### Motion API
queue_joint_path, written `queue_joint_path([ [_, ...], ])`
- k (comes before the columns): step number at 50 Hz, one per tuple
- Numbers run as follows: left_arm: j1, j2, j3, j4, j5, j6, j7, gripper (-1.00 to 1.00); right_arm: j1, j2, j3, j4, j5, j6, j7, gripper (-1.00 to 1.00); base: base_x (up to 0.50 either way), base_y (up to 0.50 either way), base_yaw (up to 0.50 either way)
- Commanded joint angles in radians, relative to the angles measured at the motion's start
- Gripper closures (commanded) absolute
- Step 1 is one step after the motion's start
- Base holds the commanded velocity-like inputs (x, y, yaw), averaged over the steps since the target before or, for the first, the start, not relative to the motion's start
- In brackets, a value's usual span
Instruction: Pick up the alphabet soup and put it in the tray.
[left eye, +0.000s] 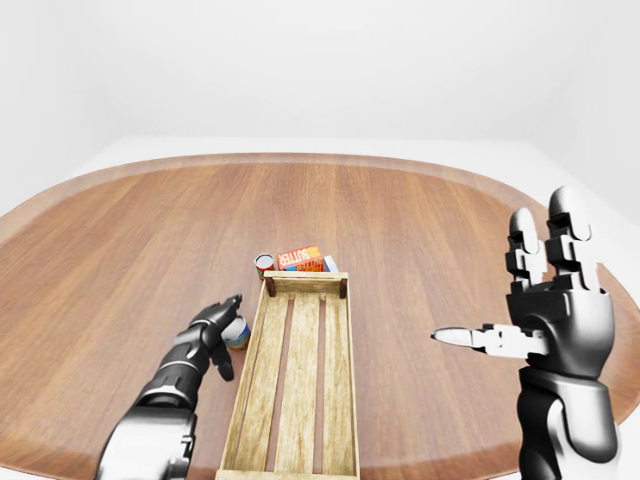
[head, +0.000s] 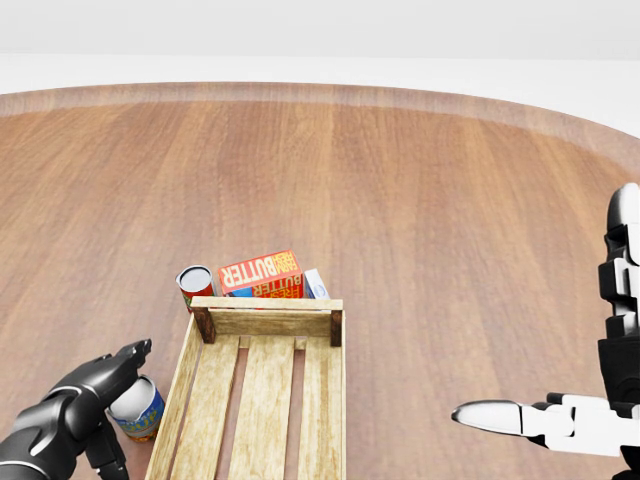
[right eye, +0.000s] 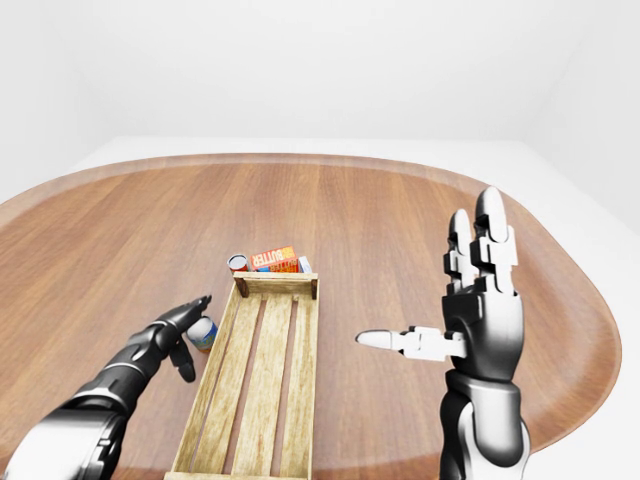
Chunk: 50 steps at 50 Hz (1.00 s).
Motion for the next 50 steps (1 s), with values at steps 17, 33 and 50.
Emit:
queue_joint_path([
  [17,-0.014,-0.03,-0.004,0.09,-0.005,0.016,0.011,-1.0,0.0,-0.001,0.005,0.007,0.006,0.0,-0.002,-1.0,0.0,0.0,0.0],
  [33,0.002,-0.039,-0.001,0.095,-0.015,-0.005,0.015,1.0,-0.002,-0.001,0.009,0.011,0.004,0.0,-0.006,-1.0,0.0,0.0,0.0],
  [50,0.021,-0.028,0.003,0.092,-0.019,-0.007,0.009,1.0,-0.004,-0.003,0.015,0.017,0.005,0.0,-0.01,-1.0,0.0,0.0,0.0],
])
